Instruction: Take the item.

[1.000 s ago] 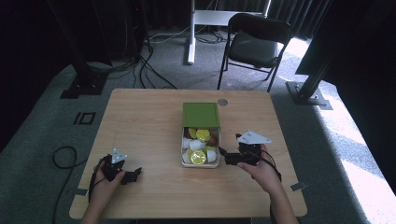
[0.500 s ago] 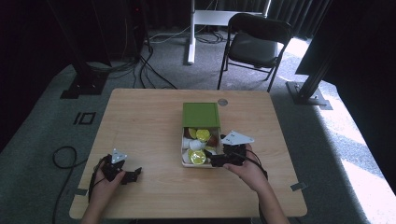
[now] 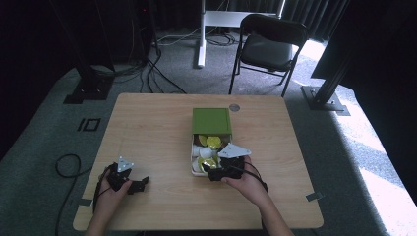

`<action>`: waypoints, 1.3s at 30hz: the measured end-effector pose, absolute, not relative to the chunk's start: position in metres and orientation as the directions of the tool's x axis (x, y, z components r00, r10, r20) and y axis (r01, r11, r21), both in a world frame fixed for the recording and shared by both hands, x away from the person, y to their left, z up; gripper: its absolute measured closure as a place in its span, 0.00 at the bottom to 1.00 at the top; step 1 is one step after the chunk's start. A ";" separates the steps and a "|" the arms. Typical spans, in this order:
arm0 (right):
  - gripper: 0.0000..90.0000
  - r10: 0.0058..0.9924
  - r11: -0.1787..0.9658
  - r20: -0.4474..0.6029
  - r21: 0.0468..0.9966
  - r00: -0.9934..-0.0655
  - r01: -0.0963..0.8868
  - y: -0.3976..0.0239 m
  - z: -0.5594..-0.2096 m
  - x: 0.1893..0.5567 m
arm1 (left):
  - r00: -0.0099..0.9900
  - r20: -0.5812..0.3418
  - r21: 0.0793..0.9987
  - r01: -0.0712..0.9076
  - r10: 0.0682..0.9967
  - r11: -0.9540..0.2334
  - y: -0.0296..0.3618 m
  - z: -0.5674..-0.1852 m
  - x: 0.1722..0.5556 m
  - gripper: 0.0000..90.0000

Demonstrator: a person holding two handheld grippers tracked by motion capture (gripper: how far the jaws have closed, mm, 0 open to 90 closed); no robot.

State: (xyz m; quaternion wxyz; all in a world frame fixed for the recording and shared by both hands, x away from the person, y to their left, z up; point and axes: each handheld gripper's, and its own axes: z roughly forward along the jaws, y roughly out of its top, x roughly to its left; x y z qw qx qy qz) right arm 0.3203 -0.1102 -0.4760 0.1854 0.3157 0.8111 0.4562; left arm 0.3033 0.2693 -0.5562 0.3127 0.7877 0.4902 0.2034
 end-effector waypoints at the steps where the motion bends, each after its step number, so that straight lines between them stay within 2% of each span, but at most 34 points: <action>1: 0.17 0.684 0.394 -0.025 0.854 -0.729 0.340 -0.106 -0.480 0.319 | 0.437 0.014 0.691 0.645 0.899 -0.325 0.269 -0.556 0.303 0.03; 6: 0.18 0.676 0.409 -0.036 0.849 -0.736 0.334 -0.101 -0.485 0.319 | 0.437 0.014 0.692 0.645 0.899 -0.325 0.269 -0.556 0.303 0.03; 7: 0.22 0.677 0.422 -0.046 0.842 -0.735 0.336 -0.097 -0.488 0.319 | 0.437 0.014 0.692 0.645 0.899 -0.324 0.269 -0.556 0.303 0.03; 14: 0.32 0.679 0.477 -0.102 0.815 -0.727 0.330 -0.091 -0.497 0.318 | 0.437 0.014 0.692 0.645 0.899 -0.324 0.269 -0.556 0.303 0.03; 18: 0.33 0.681 0.489 -0.114 0.806 -0.723 0.333 -0.090 -0.501 0.318 | 0.437 0.014 0.692 0.645 0.899 -0.324 0.269 -0.556 0.303 0.03; 24: 0.41 0.682 0.510 -0.133 0.792 -0.719 0.337 -0.087 -0.508 0.318 | 0.437 0.014 0.692 0.645 0.899 -0.324 0.269 -0.556 0.303 0.03; 39: 0.44 0.699 0.479 -0.091 0.796 -0.710 0.369 -0.089 -0.504 0.321 | 0.437 0.014 0.692 0.645 0.899 -0.324 0.269 -0.556 0.303 0.03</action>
